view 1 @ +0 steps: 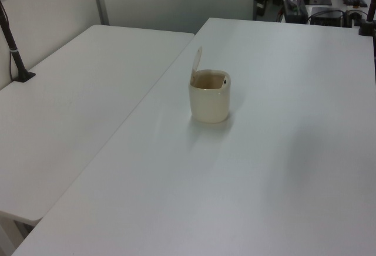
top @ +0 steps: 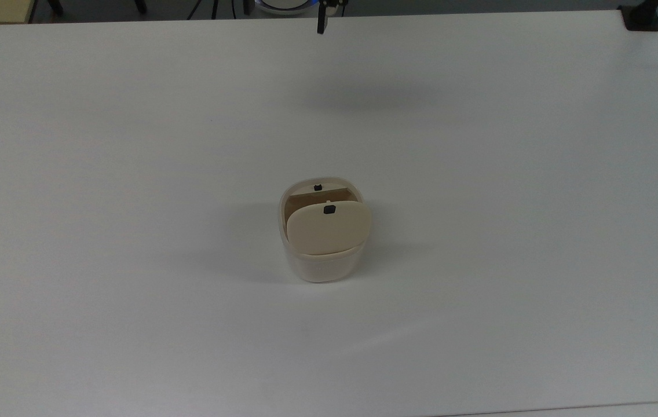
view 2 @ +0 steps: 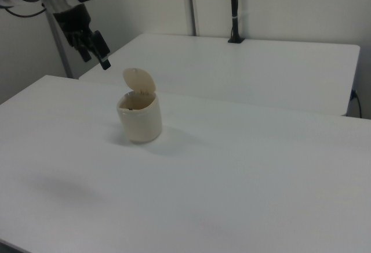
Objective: Open the trash bin
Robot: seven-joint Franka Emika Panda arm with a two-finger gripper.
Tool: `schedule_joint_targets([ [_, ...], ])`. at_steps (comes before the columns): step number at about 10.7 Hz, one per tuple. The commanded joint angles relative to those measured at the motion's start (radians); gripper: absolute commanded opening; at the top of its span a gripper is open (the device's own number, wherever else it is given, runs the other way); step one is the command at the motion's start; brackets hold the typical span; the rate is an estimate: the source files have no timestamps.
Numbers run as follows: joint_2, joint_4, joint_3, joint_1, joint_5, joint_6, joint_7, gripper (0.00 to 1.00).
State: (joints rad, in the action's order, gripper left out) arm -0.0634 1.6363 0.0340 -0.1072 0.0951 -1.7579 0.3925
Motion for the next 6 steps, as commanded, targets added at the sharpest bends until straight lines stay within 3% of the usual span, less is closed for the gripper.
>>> schedule_joint_targets([
  [1, -0.053, 0.076, -0.008, 0.038, -0.052, -0.002, -0.148, 1.00],
  [4, -0.045, 0.073, -0.008, 0.076, -0.058, -0.003, -0.379, 1.00],
  [6, -0.044, 0.073, -0.008, 0.081, -0.060, 0.001, -0.415, 1.00],
])
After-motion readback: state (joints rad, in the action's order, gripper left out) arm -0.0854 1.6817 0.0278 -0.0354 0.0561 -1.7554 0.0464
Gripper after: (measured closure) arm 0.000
